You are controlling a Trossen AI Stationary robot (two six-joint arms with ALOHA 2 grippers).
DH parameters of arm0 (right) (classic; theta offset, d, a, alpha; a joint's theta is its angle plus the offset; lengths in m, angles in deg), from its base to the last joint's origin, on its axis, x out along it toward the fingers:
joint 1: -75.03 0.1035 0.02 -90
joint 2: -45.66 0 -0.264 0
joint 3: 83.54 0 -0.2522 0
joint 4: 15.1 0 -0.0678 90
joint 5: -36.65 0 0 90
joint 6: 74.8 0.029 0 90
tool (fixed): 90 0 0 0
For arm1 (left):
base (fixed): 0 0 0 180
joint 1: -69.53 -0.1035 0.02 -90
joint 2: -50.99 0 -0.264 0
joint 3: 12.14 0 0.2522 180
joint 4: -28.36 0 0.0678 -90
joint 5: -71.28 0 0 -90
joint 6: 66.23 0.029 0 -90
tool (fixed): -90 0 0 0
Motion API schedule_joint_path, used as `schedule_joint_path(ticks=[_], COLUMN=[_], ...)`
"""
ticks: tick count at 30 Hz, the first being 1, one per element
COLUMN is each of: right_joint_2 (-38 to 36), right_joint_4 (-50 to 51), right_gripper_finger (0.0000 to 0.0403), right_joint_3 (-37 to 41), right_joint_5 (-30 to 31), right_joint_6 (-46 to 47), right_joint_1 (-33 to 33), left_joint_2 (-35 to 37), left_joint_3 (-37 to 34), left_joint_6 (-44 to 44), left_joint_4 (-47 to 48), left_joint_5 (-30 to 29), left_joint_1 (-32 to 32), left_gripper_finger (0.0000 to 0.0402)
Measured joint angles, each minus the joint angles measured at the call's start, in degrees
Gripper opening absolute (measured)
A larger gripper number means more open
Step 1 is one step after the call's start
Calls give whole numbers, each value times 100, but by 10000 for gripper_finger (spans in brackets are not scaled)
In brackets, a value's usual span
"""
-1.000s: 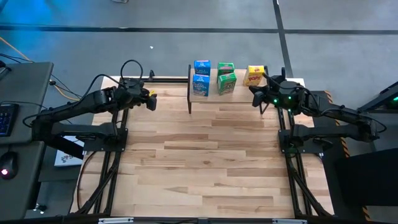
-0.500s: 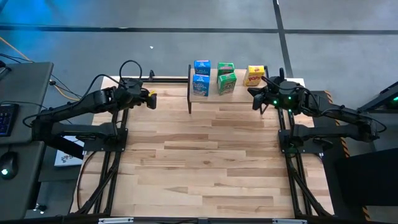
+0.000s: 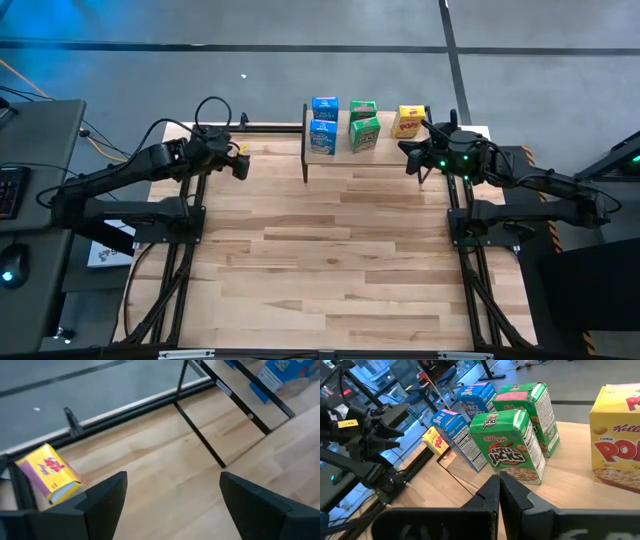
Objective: Stack cereal on shelf
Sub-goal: Put the yellow cereal box on the shelf
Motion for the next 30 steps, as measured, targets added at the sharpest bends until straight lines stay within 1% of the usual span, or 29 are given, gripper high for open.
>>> schedule_joint_path(ticks=[4,6,9,11,13,15,19,24,30], right_joint_2=[0,0,0,0,0,0,0,0,0], right_joint_4=[-4,-24,-34,-39,-43,-45,-45,-47,-47], right_gripper_finger=[0,0,0,0,0,0,0,0,0], right_joint_3=[0,2,1,2,0,0,0,0,1], right_joint_5=[40,115,236,281,284,282,287,485,525], right_joint_6=[201,320,438,436,445,452,437,432,384], right_joint_1=[-1,-2,-2,-1,0,-2,-1,0,-1], left_joint_2=[0,0,-26,-81,-162,-274,-584,-925,-1247], left_joint_3=[0,0,0,0,72,243,503,376,2], left_joint_6=[-21,57,32,-257,-614,-796,-842,-1197,-1805], left_joint_4=[82,92,69,3,139,434,921,879,499], left_joint_5=[363,435,327,49,-206,-247,-256,-263,-265], left_joint_1=[0,0,0,-55,-289,-674,-1316,-1838,-2143], left_gripper_finger=[310,310,310,310,310,310,310,310,310])
